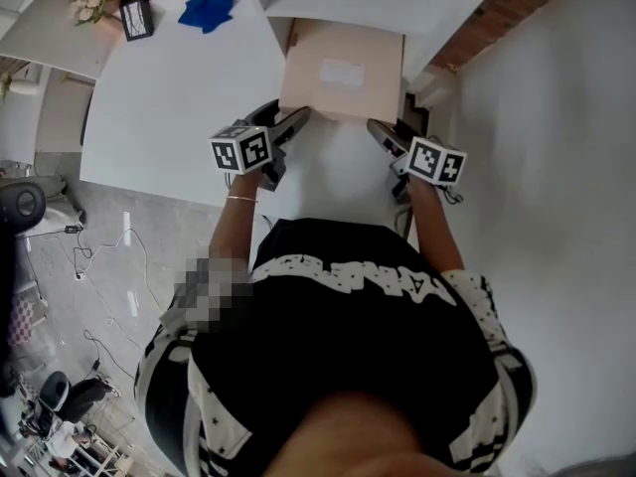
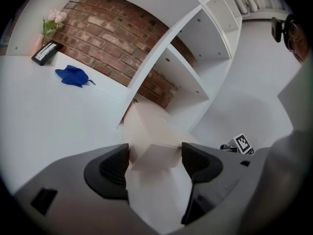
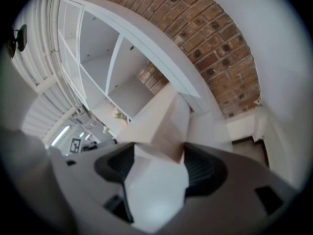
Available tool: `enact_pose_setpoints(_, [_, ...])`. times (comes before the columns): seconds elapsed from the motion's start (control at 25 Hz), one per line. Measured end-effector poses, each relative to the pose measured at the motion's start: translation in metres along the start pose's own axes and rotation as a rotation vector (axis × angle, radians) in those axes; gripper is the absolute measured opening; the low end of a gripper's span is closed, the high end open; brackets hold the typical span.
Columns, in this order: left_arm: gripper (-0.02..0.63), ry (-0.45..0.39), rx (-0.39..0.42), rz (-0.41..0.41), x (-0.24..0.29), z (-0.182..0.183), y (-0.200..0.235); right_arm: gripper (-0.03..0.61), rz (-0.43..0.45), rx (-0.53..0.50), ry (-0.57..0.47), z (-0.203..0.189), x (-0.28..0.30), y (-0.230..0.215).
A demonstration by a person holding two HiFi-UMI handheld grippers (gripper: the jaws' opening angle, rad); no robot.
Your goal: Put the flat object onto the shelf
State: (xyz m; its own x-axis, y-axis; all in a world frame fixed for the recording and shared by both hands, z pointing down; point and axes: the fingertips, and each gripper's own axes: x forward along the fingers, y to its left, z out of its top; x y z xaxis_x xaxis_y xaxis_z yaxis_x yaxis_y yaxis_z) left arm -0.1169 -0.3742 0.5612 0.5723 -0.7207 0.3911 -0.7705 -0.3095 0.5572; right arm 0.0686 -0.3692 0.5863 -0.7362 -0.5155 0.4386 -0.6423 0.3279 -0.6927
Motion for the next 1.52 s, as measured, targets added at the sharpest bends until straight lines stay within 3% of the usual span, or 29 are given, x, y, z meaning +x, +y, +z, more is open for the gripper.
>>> enact_pose_setpoints(1.52, [0.353,0.032,-0.015,0.077,0.016,-0.008,0.024,0.333,-0.026,0.040,-0.025,0.005,0.017,-0.014])
